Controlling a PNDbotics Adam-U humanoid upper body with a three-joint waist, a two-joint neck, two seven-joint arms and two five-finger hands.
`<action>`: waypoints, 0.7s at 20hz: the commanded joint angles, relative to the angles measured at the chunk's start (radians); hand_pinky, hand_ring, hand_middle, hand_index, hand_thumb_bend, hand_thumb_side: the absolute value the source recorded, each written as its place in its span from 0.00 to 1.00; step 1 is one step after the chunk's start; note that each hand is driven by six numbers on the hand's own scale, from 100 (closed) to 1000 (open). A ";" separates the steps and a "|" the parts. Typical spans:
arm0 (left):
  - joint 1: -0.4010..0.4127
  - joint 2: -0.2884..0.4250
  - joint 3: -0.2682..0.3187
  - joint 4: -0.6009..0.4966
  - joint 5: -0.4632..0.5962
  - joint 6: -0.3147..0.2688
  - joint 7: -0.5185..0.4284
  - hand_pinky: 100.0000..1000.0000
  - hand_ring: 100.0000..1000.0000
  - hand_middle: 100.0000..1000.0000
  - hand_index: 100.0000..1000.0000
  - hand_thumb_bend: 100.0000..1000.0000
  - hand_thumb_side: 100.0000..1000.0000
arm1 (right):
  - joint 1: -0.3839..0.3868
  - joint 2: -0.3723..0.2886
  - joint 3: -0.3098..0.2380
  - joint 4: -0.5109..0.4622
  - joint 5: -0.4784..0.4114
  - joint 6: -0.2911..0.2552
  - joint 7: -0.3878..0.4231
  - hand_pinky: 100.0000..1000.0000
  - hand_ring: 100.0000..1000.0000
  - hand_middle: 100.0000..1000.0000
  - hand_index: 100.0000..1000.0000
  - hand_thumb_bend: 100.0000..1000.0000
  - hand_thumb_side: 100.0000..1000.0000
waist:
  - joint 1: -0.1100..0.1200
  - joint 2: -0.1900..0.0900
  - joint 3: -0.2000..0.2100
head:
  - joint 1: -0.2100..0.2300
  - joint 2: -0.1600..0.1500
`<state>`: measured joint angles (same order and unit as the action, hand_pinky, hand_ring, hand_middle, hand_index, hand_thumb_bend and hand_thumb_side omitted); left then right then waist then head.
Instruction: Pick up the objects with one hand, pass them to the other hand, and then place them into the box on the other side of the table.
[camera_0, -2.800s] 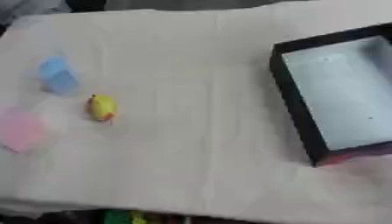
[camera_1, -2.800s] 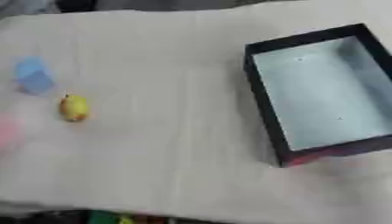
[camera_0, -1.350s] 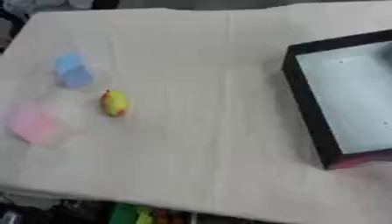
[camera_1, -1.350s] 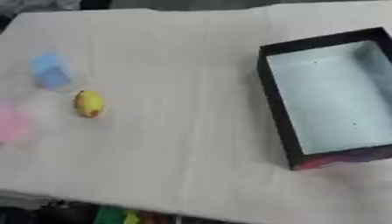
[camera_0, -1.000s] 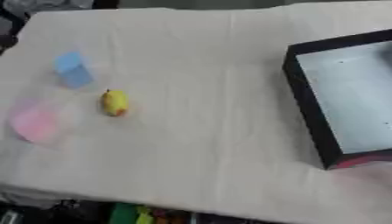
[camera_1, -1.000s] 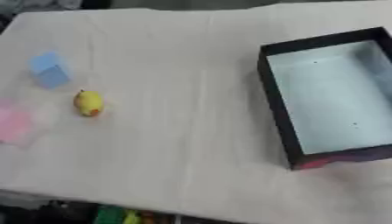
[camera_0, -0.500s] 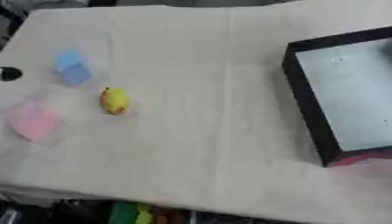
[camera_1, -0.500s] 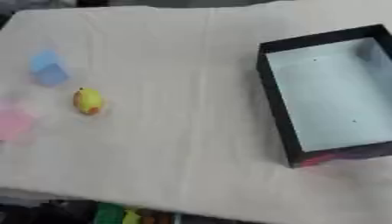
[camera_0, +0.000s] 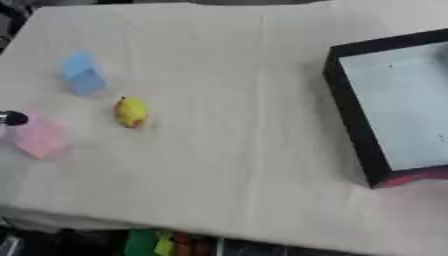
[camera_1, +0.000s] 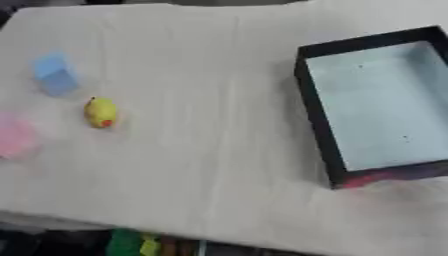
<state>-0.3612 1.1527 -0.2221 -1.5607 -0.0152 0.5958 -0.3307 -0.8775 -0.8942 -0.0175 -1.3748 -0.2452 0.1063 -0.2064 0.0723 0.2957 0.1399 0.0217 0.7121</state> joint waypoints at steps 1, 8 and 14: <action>-0.020 0.039 0.008 0.031 -0.049 -0.004 -0.054 0.95 0.91 0.82 0.86 0.73 0.28 | -0.009 -0.042 -0.013 -0.011 -0.002 -0.001 -0.005 0.86 0.83 0.86 0.87 0.00 0.42 | -0.011 -0.034 0.006 | 0.014 0.005; -0.062 0.015 0.021 0.075 -0.109 -0.031 -0.189 0.95 0.91 0.82 0.85 0.72 0.26 | 0.003 -0.038 -0.013 -0.005 0.002 0.003 -0.006 0.86 0.82 0.86 0.87 0.00 0.43 | -0.011 -0.035 0.012 | 0.019 0.001; -0.092 0.001 0.032 0.090 -0.145 -0.046 -0.303 0.95 0.91 0.82 0.85 0.72 0.27 | 0.016 -0.039 -0.018 -0.003 -0.001 0.005 -0.016 0.86 0.82 0.85 0.86 0.00 0.43 | -0.010 -0.035 0.014 | 0.022 0.000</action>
<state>-0.4414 1.1237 -0.2120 -1.4699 -0.1482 0.5448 -0.6038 -0.8508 -0.8948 -0.0220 -1.3693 -0.2437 0.1105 -0.2162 0.0723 0.2957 0.1519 0.0408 0.7143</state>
